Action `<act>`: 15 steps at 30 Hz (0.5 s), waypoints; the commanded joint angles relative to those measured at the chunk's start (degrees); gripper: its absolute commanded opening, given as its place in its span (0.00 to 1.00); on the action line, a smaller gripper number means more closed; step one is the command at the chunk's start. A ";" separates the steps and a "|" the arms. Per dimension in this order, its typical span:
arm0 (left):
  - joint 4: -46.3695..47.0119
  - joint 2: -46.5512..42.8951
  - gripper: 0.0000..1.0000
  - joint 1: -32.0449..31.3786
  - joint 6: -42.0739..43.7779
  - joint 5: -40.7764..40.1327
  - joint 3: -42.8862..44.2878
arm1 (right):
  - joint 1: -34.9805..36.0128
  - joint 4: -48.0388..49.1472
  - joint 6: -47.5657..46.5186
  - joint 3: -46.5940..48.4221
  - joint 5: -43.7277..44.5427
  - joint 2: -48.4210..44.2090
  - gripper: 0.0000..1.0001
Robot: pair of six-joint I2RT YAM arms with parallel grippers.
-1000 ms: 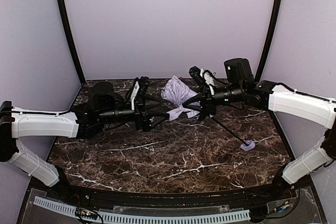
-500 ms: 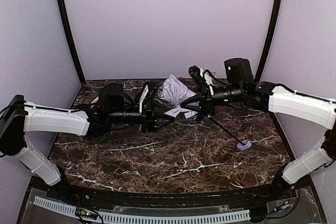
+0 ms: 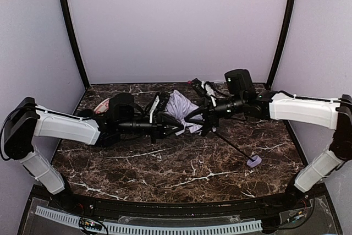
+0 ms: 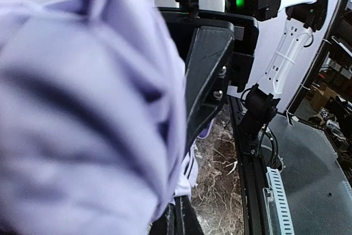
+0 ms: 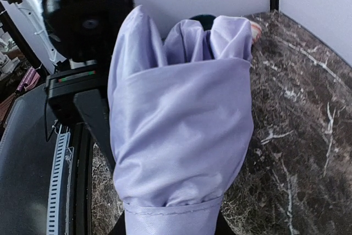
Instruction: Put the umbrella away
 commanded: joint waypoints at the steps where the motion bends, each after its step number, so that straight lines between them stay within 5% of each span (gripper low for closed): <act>1: -1.19 0.76 0.00 0.66 -3.74 -8.64 -4.50 | -1.99 5.24 9.01 -1.01 -2.65 9.90 0.00; 10: -8.63 11.11 0.00 5.65 -10.98 -16.84 -2.04 | -5.29 3.35 12.62 3.30 1.59 26.51 0.08; 15: -13.16 16.13 0.00 6.51 -10.59 -17.19 1.43 | -7.50 2.73 13.58 3.77 2.01 29.77 0.26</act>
